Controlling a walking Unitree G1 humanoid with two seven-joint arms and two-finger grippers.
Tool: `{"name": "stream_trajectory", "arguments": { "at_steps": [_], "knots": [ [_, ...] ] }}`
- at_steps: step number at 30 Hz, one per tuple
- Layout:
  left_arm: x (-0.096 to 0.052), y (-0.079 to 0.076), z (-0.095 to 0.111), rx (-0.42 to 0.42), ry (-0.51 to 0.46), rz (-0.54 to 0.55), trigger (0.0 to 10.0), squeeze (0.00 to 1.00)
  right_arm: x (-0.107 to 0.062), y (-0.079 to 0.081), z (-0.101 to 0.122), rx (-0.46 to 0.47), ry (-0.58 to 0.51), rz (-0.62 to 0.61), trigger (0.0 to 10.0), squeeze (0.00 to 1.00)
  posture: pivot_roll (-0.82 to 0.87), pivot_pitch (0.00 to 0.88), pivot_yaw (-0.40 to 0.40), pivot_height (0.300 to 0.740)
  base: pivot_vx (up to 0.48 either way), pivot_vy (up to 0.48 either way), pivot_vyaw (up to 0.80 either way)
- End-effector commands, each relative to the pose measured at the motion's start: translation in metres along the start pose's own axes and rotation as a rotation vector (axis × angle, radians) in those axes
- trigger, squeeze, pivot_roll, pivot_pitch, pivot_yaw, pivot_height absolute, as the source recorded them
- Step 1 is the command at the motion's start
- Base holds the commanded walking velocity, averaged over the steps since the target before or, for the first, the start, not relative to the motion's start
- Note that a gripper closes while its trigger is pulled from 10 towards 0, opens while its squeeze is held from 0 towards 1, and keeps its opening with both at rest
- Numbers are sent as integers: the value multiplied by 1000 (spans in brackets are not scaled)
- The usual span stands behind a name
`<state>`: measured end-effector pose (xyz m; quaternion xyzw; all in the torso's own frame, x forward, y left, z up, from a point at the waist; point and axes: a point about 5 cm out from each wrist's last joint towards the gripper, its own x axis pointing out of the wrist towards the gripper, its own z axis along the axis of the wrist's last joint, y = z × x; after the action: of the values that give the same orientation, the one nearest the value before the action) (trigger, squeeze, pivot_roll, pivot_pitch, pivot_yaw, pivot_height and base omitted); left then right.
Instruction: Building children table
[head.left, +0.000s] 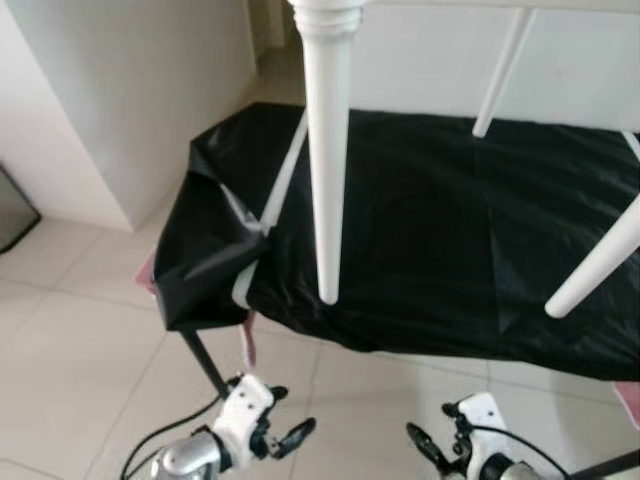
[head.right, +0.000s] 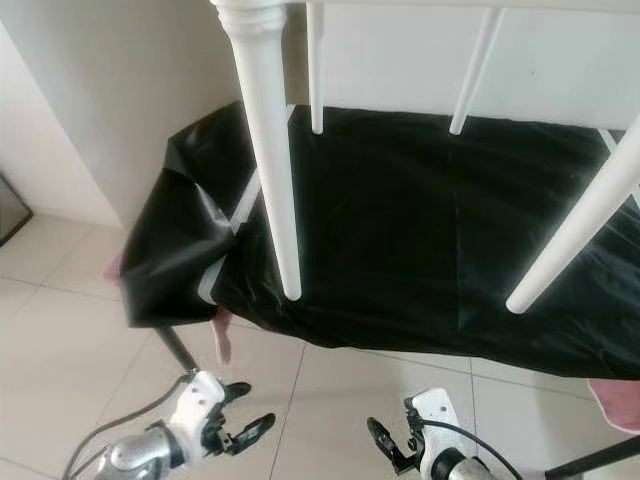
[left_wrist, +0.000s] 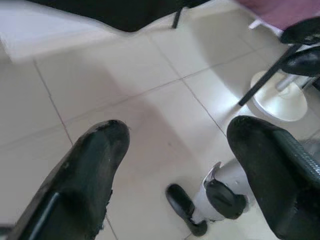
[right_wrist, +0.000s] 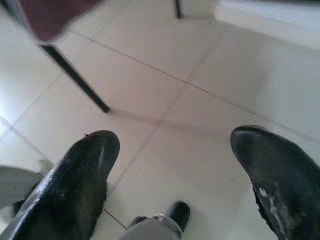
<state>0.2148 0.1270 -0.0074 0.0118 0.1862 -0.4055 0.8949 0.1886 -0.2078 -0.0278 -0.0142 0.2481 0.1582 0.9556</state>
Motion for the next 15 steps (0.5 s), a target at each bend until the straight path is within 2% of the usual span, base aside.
{"name": "stream_trajectory", "arguments": {
  "at_steps": [1, 3, 4, 6, 9, 10, 11, 12, 14, 15],
  "knots": [
    [4, 2, -16, -64, 66, 86, 10000, 0, 5, 1, -10, 36, 38, -51, 10000, 0, 15, 51, 4, 740, 0, 0, 0],
    [8, 6, -25, -128, 117, 154, 10000, 0, 11, 3, -15, 59, 67, -90, 10000, 0, 14, 49, 1, 740, 0, 0, 0],
    [8, 6, -25, -128, 117, 154, 10000, 0, 11, 3, -15, 59, 67, -90, 10000, 0, 14, 49, 1, 740, 0, 0, 0],
    [8, 10, -34, -124, 183, 221, 10000, 0, 15, 4, -18, 77, 86, -120, 10000, 0, 15, 44, 4, 740, 0, 0, 0],
    [3, 15, -46, -112, 266, 296, 10000, 0, 18, 4, -26, 50, 145, -177, 10000, 0, 2, 35, 6, 740, 0, 0, 0],
    [3, 15, -46, -112, 266, 296, 10000, 0, 18, 4, -26, 50, 145, -177, 10000, 0, 2, 35, 6, 740, 0, 0, 0],
    [0, 17, -52, -109, 313, 329, 10000, 0, 17, 5, -31, 44, 178, -196, 10000, 0, 0, 28, 1, 740, 0, 0, 0],
    [0, 17, -52, -109, 313, 329, 10000, 0, 17, 5, -31, 44, 178, -196, 10000, 0, 0, 28, 1, 740, 0, 0, 0],
    [-10, 19, -67, -105, 419, 389, 10000, 0, 14, 5, -42, 39, 250, -224, 10000, 0, -4, 22, 0, 740, 0, 0, 0],
    [-18, 18, -78, -130, 487, 429, 10000, 0, 10, 3, -51, 51, 299, -255, 10000, 0, -7, 15, -5, 740, 0, 0, 0]
  ]
}}
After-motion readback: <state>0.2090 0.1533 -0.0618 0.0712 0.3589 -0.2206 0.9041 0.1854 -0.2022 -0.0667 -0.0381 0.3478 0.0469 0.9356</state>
